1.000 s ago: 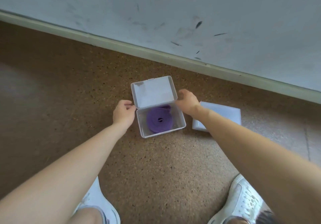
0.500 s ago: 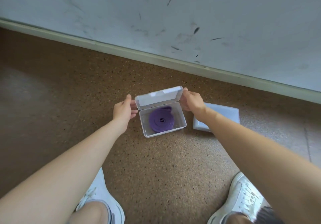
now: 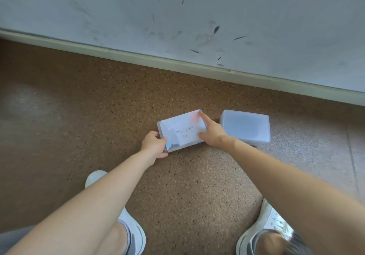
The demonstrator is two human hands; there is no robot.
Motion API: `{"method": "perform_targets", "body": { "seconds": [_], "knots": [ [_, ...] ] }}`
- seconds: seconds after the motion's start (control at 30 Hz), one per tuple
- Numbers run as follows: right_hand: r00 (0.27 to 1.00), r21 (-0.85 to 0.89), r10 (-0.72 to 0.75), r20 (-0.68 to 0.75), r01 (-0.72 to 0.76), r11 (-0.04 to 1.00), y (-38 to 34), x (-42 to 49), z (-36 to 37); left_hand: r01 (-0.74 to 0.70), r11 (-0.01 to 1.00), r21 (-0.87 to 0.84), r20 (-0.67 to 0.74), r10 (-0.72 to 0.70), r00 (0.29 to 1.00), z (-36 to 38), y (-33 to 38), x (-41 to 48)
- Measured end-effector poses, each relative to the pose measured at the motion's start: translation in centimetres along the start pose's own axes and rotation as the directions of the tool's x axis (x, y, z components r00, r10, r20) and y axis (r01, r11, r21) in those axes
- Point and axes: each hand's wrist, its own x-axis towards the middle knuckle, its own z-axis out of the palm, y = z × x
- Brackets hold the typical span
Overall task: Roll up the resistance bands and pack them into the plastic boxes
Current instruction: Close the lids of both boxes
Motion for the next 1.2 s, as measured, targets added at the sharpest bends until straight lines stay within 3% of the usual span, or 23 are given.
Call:
{"method": "perform_targets", "body": {
  "seconds": [0.1, 0.2, 0.27, 0.5, 0.8, 1.0, 1.2],
  "knots": [
    [0.999, 0.017, -0.031, -0.045, 0.031, 0.999, 0.3, -0.4, -0.1, -0.091, 0.992, 0.086, -0.097, 0.099, 0.990, 0.1, 0.4, -0.1],
    [0.993, 0.112, -0.065, -0.101, 0.076, 0.991, 0.0, -0.7, -0.8, -0.265, 0.948, 0.179, -0.150, 0.292, 0.945, -1.2, 0.9, -0.4],
    [0.991, 0.164, -0.073, -0.115, 0.091, 0.982, -0.5, -1.1, -1.1, -0.347, 0.906, 0.244, -0.113, 0.382, 0.917, -1.9, 1.3, -0.5],
    [0.985, -0.012, -0.099, -0.142, 0.098, 0.995, -1.2, -2.5, -1.1, -0.422, 0.796, 0.435, 0.067, 0.438, 0.896, -2.9, 1.7, -1.5],
    [0.976, 0.078, -0.058, -0.210, 0.076, 0.994, -1.9, -2.1, 0.5, -0.441, 0.762, 0.473, -0.037, 0.518, 0.855, -2.1, 1.7, -1.2],
    [0.971, 0.170, 0.014, -0.238, 0.028, 0.985, -2.1, -1.4, 0.2, -0.463, 0.825, 0.325, -0.018, 0.495, 0.869, -2.0, 1.2, 0.0],
    [0.965, 0.197, -0.022, -0.260, 0.075, 0.978, -1.4, -2.3, 0.9, -0.475, 0.852, 0.220, 0.006, 0.486, 0.874, -2.4, 0.4, -0.5]
  ]
}}
